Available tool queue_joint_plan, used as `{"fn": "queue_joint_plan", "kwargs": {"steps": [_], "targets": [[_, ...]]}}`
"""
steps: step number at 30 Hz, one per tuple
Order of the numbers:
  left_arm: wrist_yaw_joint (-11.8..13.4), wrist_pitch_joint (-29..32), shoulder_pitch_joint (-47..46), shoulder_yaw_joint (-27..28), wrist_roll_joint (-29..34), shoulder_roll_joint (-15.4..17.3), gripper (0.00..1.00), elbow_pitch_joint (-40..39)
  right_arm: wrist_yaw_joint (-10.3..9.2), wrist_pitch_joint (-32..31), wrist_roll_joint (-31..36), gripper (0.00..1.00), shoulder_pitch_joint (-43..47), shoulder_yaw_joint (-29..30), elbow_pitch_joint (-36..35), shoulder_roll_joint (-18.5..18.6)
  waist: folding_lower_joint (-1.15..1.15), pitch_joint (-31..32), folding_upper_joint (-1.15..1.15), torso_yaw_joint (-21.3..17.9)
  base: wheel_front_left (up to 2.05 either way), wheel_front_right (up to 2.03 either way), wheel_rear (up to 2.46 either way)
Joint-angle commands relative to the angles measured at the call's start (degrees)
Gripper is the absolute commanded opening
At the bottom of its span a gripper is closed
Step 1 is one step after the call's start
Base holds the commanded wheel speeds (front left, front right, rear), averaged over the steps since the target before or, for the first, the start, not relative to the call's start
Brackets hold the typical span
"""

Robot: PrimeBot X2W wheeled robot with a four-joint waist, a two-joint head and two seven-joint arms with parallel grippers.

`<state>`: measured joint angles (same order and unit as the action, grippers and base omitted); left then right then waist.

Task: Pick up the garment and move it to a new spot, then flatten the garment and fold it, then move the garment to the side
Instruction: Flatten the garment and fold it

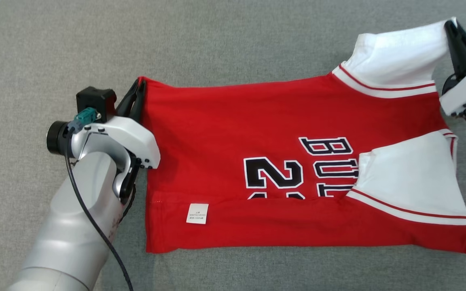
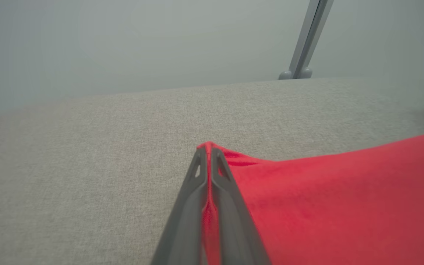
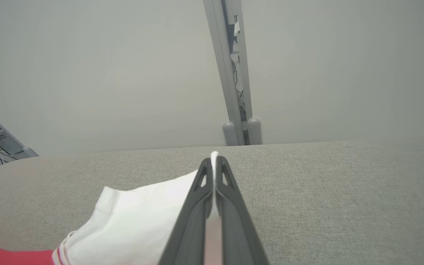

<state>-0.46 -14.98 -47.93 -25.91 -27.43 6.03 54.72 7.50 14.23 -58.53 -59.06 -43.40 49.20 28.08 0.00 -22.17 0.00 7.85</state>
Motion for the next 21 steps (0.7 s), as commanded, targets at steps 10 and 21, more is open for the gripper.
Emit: {"fn": "queue_joint_plan", "kwargs": {"steps": [10,21], "targets": [[-2.9,-0.1,6.7,-2.7,1.9,2.1,0.00,0.3,-0.02,1.0,-4.7,0.00,10.3,-2.4,-6.7,3.0,0.00,7.3,0.00,-1.7,0.00,0.00,0.00],[-3.5,0.0,13.2,-4.6,1.8,3.6,0.00,-1.7,-0.02,0.4,-8.7,0.00,19.1,-4.4,-12.0,5.8,0.00,11.7,0.00,-2.3,0.00,0.00,0.00]]}}
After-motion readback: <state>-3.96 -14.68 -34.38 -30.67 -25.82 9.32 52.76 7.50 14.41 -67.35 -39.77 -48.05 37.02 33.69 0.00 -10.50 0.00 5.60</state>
